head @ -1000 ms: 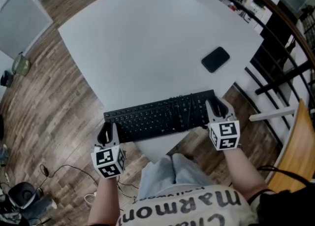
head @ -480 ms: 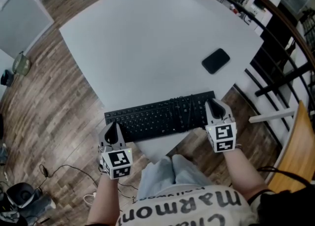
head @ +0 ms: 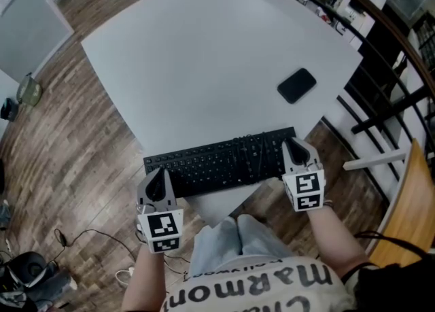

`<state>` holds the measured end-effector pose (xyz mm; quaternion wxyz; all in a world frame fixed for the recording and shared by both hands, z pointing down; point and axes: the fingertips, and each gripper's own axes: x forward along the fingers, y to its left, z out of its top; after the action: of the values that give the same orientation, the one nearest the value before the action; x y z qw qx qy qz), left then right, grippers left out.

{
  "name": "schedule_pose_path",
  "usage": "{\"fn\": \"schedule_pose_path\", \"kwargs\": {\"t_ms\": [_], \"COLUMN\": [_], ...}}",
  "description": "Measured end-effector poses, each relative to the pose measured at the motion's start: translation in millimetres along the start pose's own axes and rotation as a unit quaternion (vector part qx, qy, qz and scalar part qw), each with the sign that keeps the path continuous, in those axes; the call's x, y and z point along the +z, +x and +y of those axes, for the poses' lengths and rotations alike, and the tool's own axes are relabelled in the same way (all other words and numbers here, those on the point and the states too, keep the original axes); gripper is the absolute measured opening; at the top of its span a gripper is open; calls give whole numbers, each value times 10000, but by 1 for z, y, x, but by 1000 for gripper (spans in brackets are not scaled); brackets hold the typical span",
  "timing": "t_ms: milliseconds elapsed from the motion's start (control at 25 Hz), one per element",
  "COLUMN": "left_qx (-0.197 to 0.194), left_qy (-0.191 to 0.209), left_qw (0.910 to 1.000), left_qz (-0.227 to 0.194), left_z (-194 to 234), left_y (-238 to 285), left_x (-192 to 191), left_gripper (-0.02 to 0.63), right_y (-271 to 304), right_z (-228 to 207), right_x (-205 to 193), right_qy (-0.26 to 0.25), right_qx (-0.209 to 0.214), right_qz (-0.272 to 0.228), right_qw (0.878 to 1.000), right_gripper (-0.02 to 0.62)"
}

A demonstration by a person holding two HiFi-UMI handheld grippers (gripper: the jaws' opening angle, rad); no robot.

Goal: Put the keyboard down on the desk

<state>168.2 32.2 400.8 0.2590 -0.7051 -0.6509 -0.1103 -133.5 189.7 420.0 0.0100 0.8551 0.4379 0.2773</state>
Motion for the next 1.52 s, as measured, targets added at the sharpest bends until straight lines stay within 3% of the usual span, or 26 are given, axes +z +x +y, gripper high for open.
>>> {"fn": "schedule_pose_path", "kwargs": {"t_ms": [240,440,720,840,1280,1520], "left_qx": [-962,-1357,-1430,-1470,-1387,-1504], "left_qy": [-289,-255,-466,-518,-690,-754], "left_qw": [9938,9892,9873,9862,9861,9838], "left_qz": [-469,-486,-512,-551,-606,-628], "left_z": [-49,-76,-73,-72,-71,-85], "left_y": [-12,-17,-23,-27,-44,-64], "left_x": [42,47,52,57,59,61], "left_gripper": [2,2,2,2,2,2], "right_y": [0,1,1,-8,-32,-62], "right_z": [0,0,3,5,37,48], "right_x": [-2,-1,3,21,61,87], "right_qy": [23,25,-254,-100,485,437], "right_qx": [-22,-31,-94,-59,831,1138], "right_qz": [33,141,555,221,-388,-658], "right_qw": [10000,9999,9981,9997,9946,9904], "right_gripper": [74,74,62,63,49,40]}}
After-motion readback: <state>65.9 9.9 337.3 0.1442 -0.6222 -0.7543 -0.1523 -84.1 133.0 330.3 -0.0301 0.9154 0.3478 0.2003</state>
